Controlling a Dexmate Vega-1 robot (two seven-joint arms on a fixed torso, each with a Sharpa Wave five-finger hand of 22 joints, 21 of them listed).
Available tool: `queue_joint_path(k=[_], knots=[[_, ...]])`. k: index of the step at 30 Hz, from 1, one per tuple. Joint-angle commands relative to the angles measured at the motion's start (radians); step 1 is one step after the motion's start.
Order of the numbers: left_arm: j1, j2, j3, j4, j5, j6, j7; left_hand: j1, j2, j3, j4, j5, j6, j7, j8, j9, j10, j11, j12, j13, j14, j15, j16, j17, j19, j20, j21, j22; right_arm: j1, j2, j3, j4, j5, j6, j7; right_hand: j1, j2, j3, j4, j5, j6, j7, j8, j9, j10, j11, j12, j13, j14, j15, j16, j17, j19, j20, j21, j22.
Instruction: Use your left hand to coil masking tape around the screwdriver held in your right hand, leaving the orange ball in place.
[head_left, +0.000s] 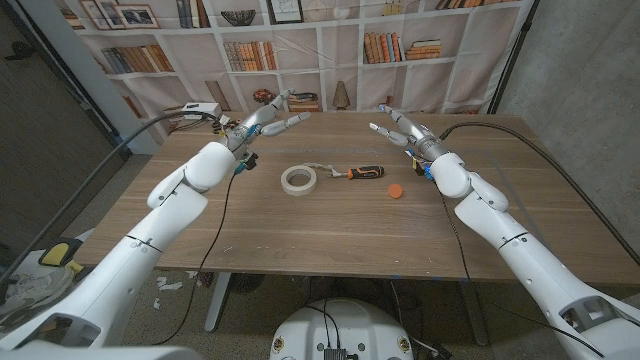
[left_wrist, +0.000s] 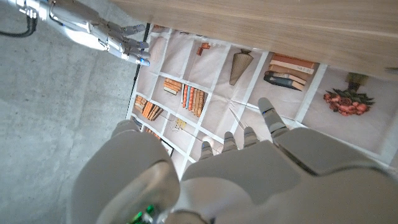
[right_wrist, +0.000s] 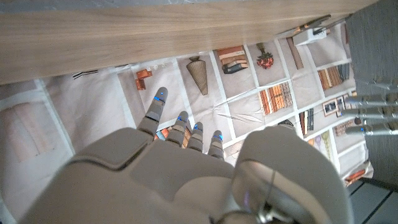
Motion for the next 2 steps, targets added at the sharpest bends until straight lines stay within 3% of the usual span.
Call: queue_joint_path(k=[1, 2], knots=[[-0.071, -0.002, 0.029, 0.206, -0.303, -0.107, -0.030, -0.016, 0.007, -0.006, 0.003, 0.007, -0.018, 0.001, -0.001, 0.001, -0.028, -0.002, 0.004, 0.001, -0.029, -0.004, 0.006, 0.002, -0.192, 0.001, -0.006, 0.006, -0.002, 0.019, -0.002, 0.096, 0.736, 0.251, -0.133, -0.011, 0.010, 0.001, -0.010, 0.013, 0.031, 0.002, 0.012, 0.002, 0.025, 0.000, 0.010, -0.001, -0.019, -0.008, -0.001, -0.018, -0.034, 0.003, -0.031, 0.000], [-0.074, -0.003, 0.031, 0.217, -0.314, -0.113, -0.033, -0.017, 0.010, -0.006, 0.003, 0.008, -0.021, 0.003, -0.002, 0.001, -0.031, -0.001, 0.003, 0.001, -0.031, -0.004, 0.006, 0.002, -0.194, 0.001, -0.007, 0.006, 0.002, 0.023, -0.007, 0.107, 0.741, 0.272, -0.134, -0.011, 0.012, 0.002, -0.011, 0.015, 0.033, 0.002, 0.012, 0.002, 0.028, 0.002, 0.011, -0.002, -0.018, -0.012, 0.000, -0.020, -0.036, 0.002, -0.034, 0.000]])
